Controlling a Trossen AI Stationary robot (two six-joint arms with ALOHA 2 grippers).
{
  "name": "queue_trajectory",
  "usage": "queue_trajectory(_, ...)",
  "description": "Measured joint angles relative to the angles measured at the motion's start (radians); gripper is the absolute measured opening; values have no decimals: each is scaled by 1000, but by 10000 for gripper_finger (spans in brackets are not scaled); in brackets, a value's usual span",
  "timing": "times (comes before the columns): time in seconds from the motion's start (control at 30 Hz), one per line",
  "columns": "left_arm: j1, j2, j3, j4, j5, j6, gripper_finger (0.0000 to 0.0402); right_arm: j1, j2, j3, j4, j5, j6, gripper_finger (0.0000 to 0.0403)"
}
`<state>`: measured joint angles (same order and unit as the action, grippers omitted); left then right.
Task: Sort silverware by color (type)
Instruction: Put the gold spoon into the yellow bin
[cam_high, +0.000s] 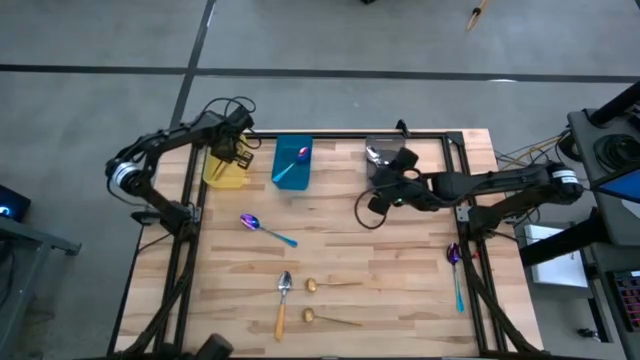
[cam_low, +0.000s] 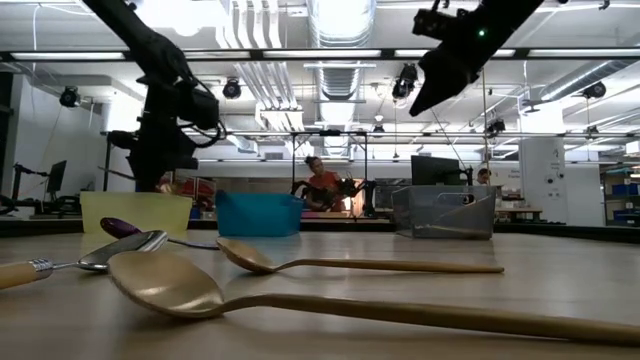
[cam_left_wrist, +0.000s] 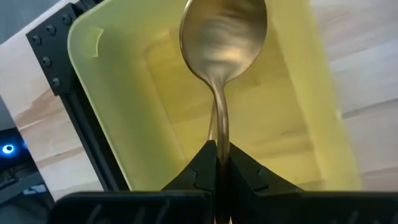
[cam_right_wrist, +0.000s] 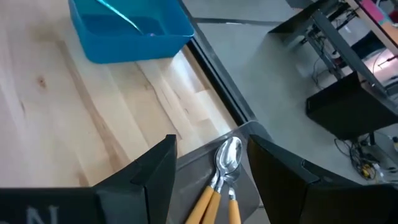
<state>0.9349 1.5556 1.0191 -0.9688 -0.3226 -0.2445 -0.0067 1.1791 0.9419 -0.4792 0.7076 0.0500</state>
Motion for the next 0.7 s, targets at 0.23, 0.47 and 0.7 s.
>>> queue_trajectory(0.23, 13, 28, 4, 1, 0, -14, 0, 1, -52, -19, 0, -1, 2, 187)
queue_trajectory(0.47, 13, 53, 3, 7, -1, -53, 0, 1, -52, -20, 2, -1, 2, 187)
queue_trajectory(0.7, 13, 71, 1, 18, -10, -74, 4, 1, -52, -20, 6, -1, 2, 187)
